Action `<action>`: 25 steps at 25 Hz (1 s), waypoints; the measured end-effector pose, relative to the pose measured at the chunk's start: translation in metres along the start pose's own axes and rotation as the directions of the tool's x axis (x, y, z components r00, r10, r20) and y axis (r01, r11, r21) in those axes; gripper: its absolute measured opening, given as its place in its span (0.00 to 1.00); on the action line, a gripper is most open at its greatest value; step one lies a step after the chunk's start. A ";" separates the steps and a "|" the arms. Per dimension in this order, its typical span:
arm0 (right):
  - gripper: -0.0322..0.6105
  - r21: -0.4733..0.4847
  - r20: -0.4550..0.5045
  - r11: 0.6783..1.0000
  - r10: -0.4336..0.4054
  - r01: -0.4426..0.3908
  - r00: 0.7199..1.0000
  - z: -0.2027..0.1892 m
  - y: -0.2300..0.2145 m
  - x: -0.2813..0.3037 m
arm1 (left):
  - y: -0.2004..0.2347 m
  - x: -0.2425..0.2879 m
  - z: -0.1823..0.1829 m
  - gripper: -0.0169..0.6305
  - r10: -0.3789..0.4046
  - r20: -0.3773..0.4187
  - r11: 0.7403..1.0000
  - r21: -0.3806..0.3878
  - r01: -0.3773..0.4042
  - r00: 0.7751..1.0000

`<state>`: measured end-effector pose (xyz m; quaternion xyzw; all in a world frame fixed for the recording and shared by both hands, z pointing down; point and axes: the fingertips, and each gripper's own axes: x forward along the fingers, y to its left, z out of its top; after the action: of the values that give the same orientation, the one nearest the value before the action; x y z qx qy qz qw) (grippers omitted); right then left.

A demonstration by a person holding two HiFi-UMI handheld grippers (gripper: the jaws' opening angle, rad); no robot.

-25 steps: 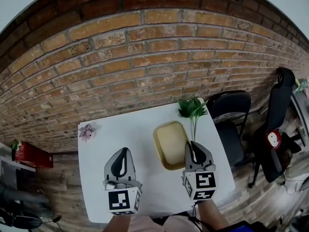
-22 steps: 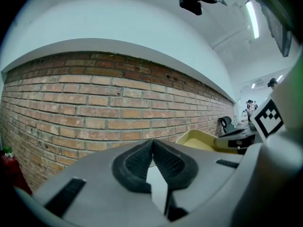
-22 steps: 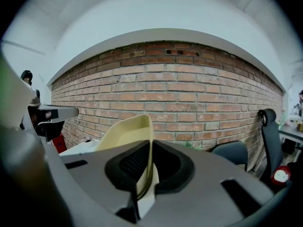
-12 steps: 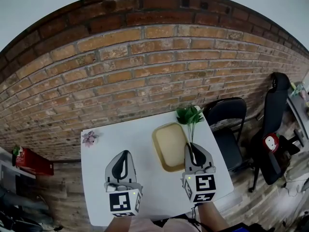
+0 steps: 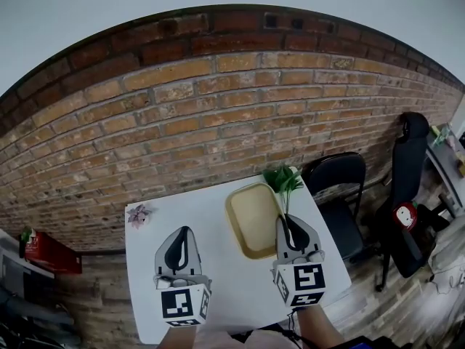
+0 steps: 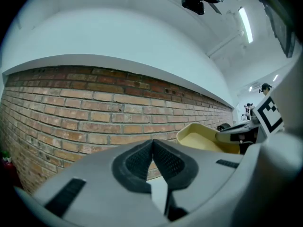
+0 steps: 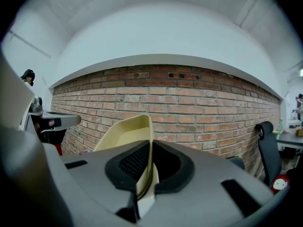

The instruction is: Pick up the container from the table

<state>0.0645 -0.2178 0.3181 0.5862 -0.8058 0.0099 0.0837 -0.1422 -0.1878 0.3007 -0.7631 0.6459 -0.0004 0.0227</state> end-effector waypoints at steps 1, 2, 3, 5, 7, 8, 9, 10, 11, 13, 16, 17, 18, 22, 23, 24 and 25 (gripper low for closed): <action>0.08 -0.001 0.007 1.000 -0.001 0.001 1.000 0.003 0.001 -0.001 | 0.000 0.000 0.003 0.04 -0.002 0.007 1.000 0.003 0.002 1.000; 0.08 -0.003 0.013 1.000 -0.003 0.003 1.000 0.005 0.001 -0.003 | 0.001 0.000 0.005 0.04 -0.004 0.012 1.000 0.004 0.003 1.000; 0.08 -0.004 0.019 1.000 -0.004 0.004 1.000 0.007 0.002 -0.004 | 0.001 -0.001 0.007 0.04 -0.005 0.015 1.000 0.004 0.005 1.000; 0.08 -0.007 0.028 1.000 -0.008 0.008 1.000 0.011 0.002 -0.006 | 0.001 -0.001 0.009 0.04 -0.009 0.020 1.000 0.005 0.008 1.000; 0.08 -0.009 0.040 1.000 -0.012 0.012 0.999 0.015 0.002 -0.007 | 0.002 -0.002 0.012 0.04 -0.011 0.026 1.000 0.006 0.011 1.000; 0.08 -0.011 0.045 1.000 -0.014 0.014 0.999 0.018 0.003 -0.008 | 0.002 -0.003 0.013 0.04 -0.012 0.031 1.000 0.007 0.011 0.999; 0.08 -0.012 0.050 1.000 -0.015 0.016 0.999 0.020 0.003 -0.009 | 0.003 -0.004 0.015 0.04 -0.012 0.035 1.000 0.008 0.011 0.999; 0.08 -0.013 0.055 1.000 -0.016 0.016 0.998 0.022 0.003 -0.010 | 0.004 -0.004 0.017 0.04 -0.011 0.038 1.000 0.009 0.010 0.999; 0.08 -0.016 0.060 1.000 -0.016 0.017 0.998 0.025 0.004 -0.011 | 0.005 -0.005 0.018 0.04 -0.009 0.040 1.000 0.008 0.009 0.999; 0.08 -0.029 0.073 0.999 -0.016 0.018 0.997 0.033 0.005 -0.012 | 0.006 -0.005 0.021 0.04 -0.007 0.044 1.000 0.005 0.006 0.999; 0.08 -0.043 0.092 0.999 -0.019 0.023 0.996 0.043 0.006 -0.015 | 0.009 -0.006 0.027 0.04 -0.006 0.056 1.000 0.002 0.005 0.998; 0.08 -0.045 0.099 0.999 -0.021 0.025 0.995 0.045 0.006 -0.016 | 0.010 -0.006 0.029 0.04 -0.005 0.062 1.000 0.002 0.005 0.998; 0.08 -0.046 0.104 0.999 -0.023 0.027 0.994 0.048 0.006 -0.017 | 0.011 -0.006 0.031 0.04 -0.004 0.067 1.000 0.002 0.004 0.998; 0.08 -0.049 0.118 0.998 -0.027 0.033 0.993 0.054 0.009 -0.018 | 0.016 -0.007 0.037 0.04 -0.001 0.083 1.000 0.000 0.001 0.997; 0.08 -0.050 0.120 0.998 -0.029 0.035 0.992 0.055 0.009 -0.018 | 0.015 -0.007 0.038 0.04 -0.002 0.084 1.000 -0.001 0.002 0.996; 0.08 -0.051 0.122 0.998 -0.030 0.037 0.992 0.056 0.009 -0.019 | 0.015 -0.008 0.039 0.04 -0.005 0.086 1.000 -0.002 0.005 0.996; 0.08 -0.051 0.124 0.998 -0.032 0.038 0.992 0.056 0.010 -0.019 | 0.014 -0.008 0.040 0.04 -0.008 0.088 1.000 -0.006 0.009 0.996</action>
<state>0.0543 -0.2031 0.2605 0.5972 -0.7990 -0.0495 0.0495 -0.1561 -0.1808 0.2607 -0.7651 0.6411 0.0350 0.0486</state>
